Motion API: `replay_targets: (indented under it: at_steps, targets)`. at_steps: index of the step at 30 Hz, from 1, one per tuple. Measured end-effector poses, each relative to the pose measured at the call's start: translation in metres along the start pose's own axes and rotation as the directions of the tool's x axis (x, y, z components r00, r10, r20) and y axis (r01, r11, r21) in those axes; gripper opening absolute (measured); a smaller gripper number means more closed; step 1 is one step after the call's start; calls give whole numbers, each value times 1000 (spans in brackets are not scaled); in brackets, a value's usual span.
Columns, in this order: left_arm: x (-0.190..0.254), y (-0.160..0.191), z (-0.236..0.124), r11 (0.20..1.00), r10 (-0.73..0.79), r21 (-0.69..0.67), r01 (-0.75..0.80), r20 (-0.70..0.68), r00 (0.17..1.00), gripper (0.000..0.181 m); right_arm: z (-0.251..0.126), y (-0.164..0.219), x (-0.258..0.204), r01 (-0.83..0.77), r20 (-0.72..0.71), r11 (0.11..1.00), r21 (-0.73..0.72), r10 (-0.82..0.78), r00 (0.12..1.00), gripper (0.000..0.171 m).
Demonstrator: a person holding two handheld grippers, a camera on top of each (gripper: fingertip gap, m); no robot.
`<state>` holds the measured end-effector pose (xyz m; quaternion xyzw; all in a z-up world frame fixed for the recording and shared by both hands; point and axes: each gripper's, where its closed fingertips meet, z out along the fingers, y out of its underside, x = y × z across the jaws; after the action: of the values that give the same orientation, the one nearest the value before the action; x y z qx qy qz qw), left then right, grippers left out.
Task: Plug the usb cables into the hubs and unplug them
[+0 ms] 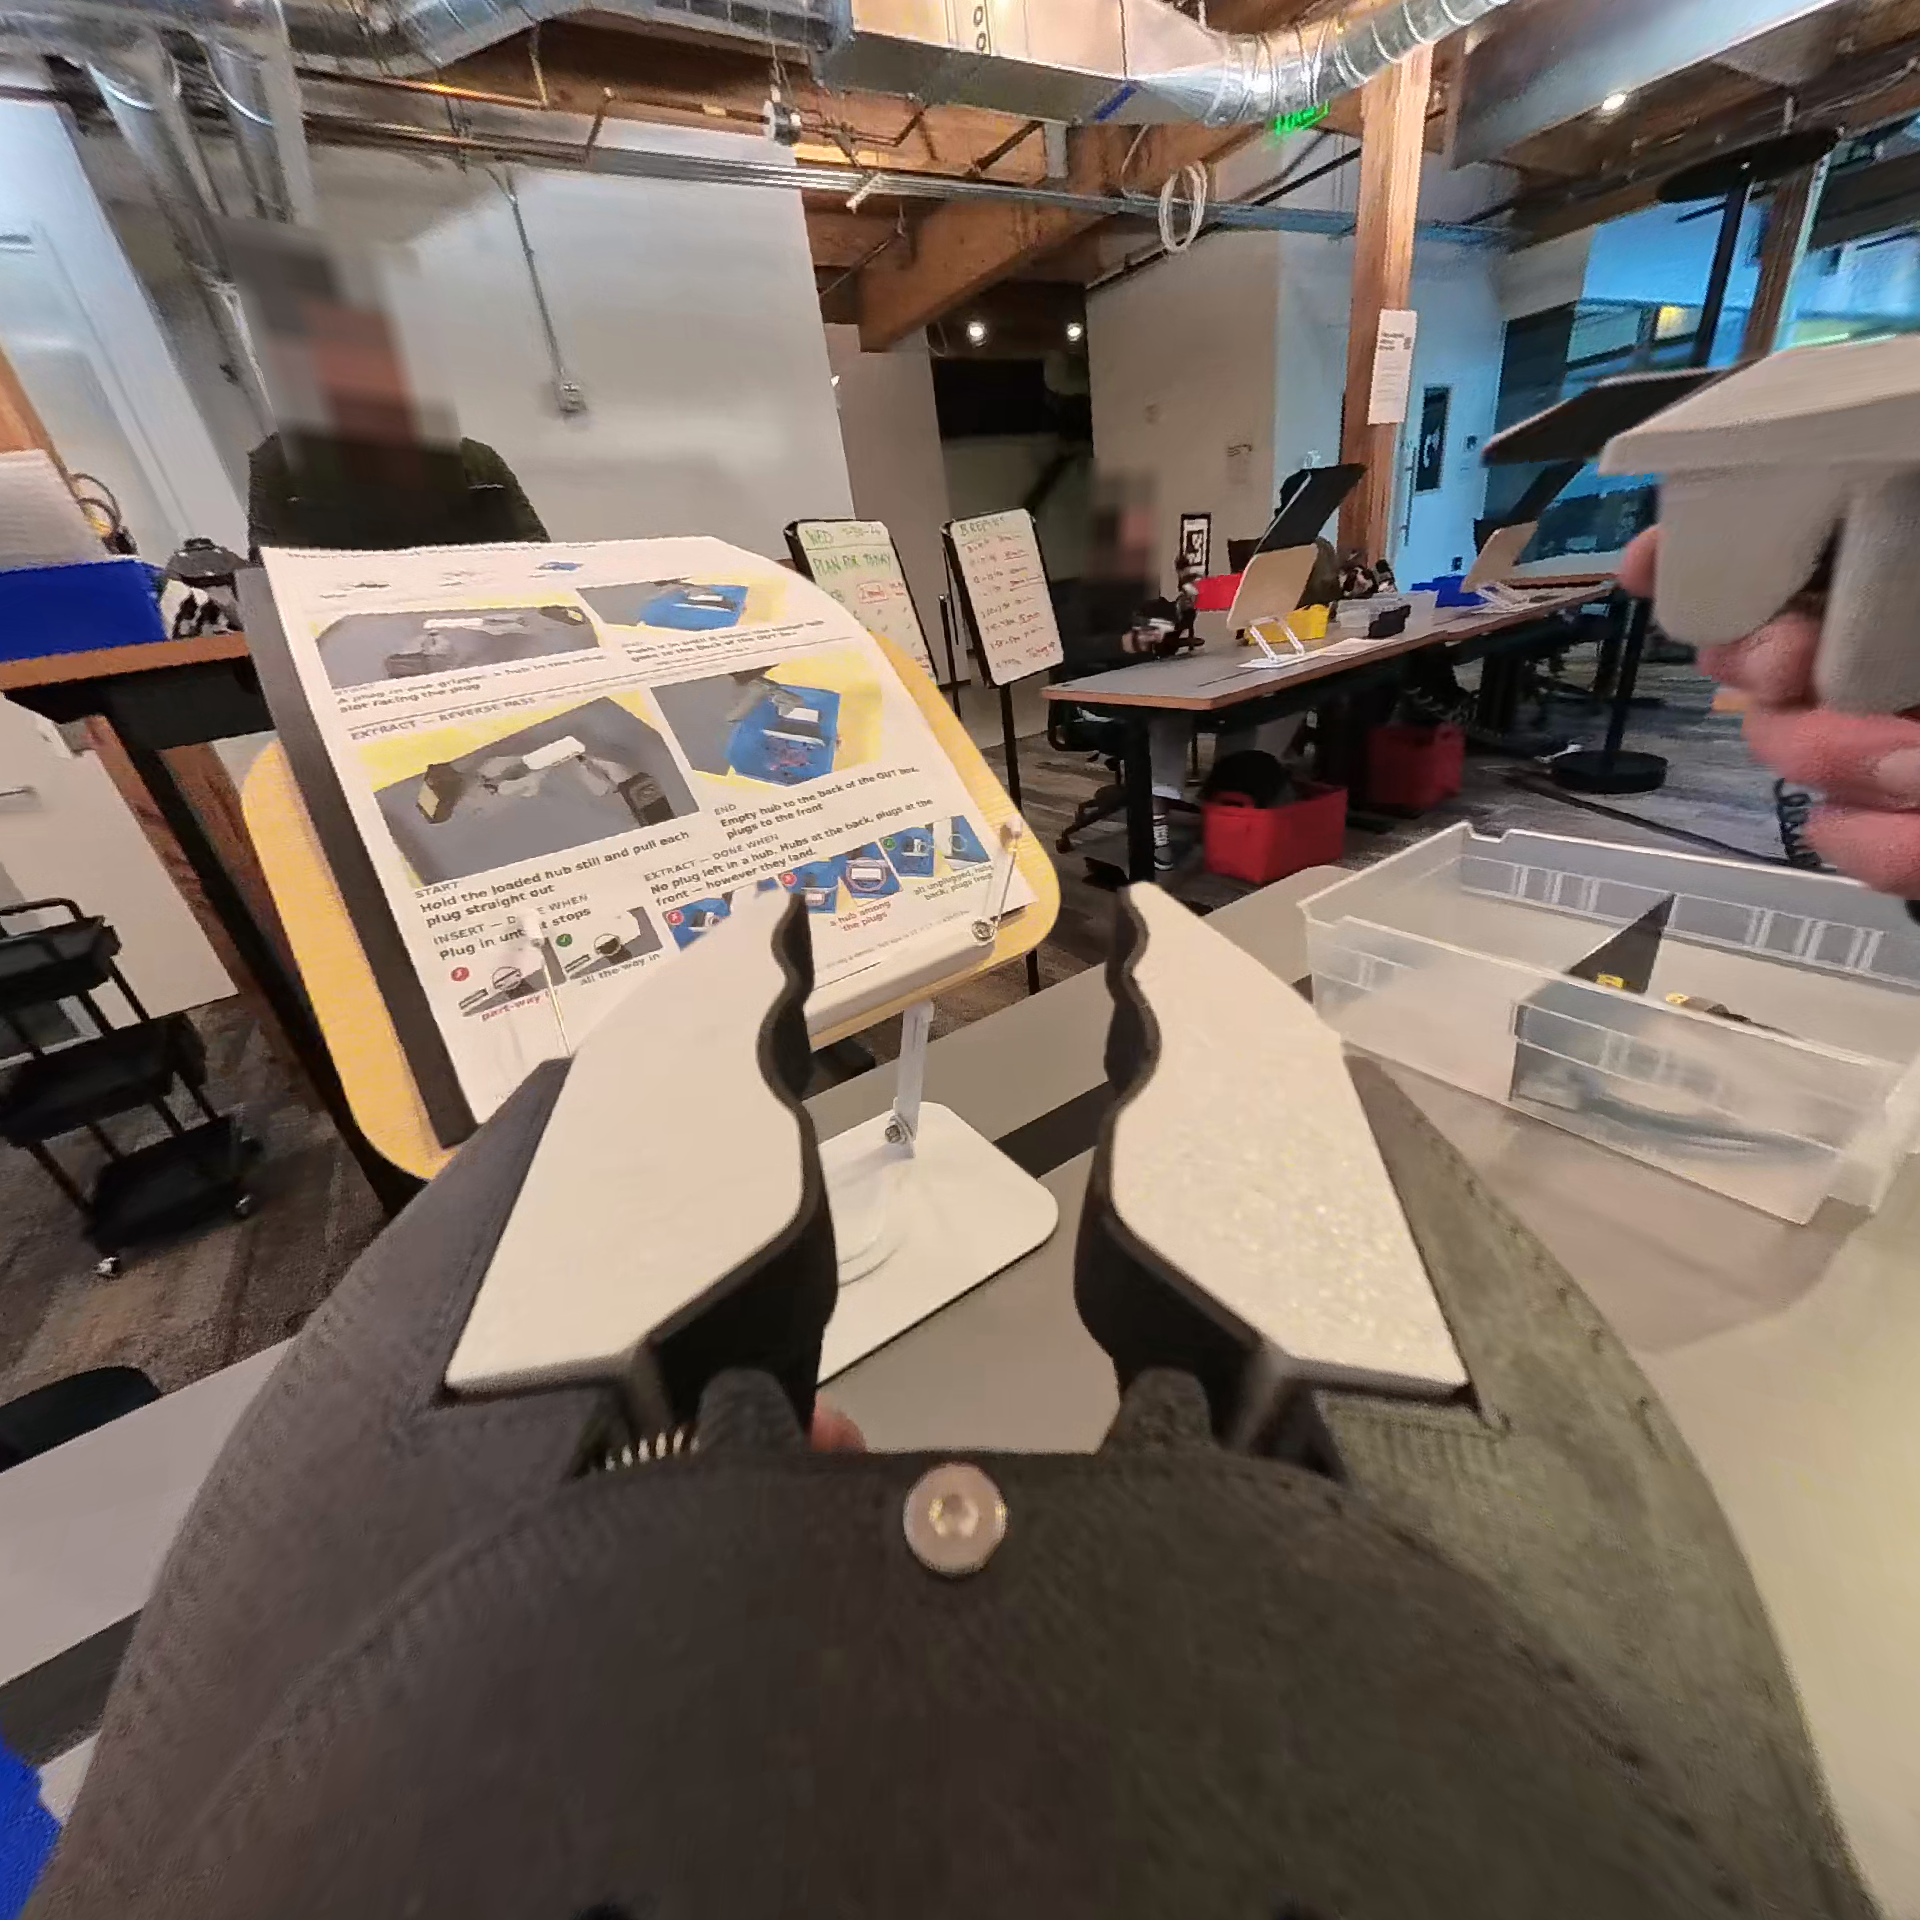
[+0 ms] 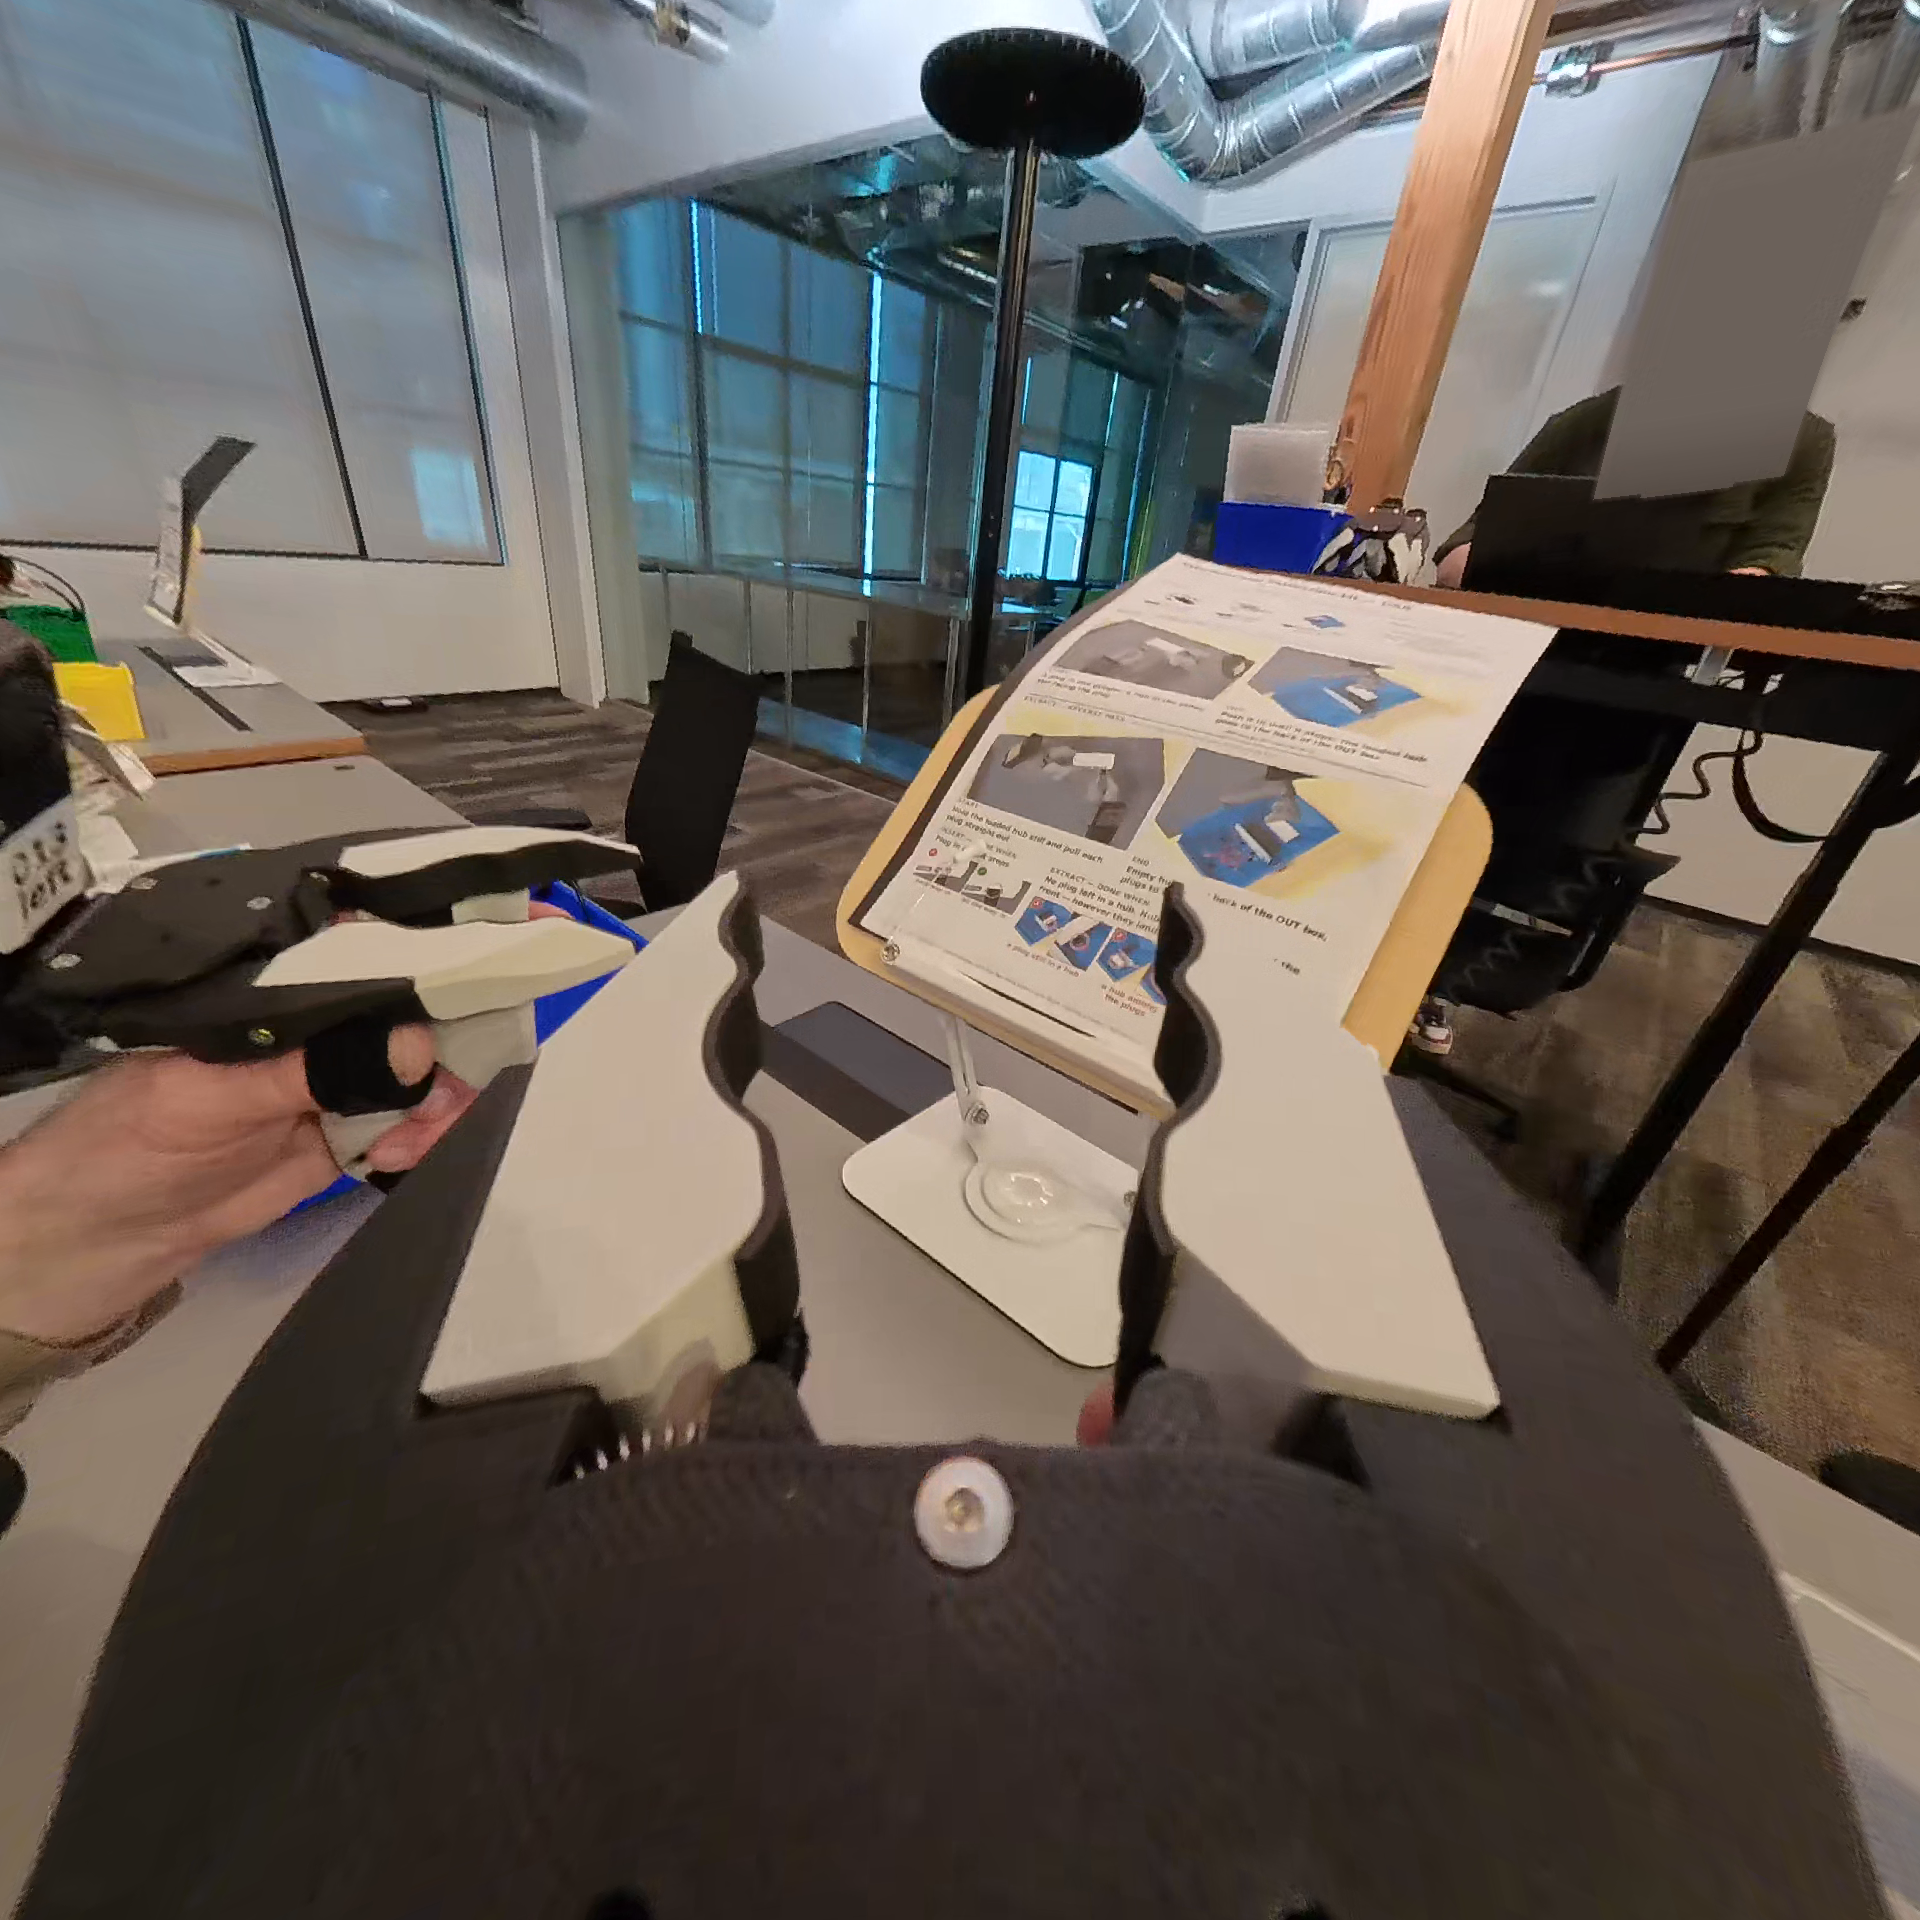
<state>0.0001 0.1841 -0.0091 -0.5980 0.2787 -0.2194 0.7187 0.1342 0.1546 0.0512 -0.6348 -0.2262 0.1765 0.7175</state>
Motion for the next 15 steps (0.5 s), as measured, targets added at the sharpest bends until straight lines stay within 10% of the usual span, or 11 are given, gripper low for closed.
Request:
replay_targets:
  at_steps: [15]
  targets:
    - [26,9,9,989,146,6,-147,-116,982,52,18,49,9,2,28,999,-38,0,1000,72]
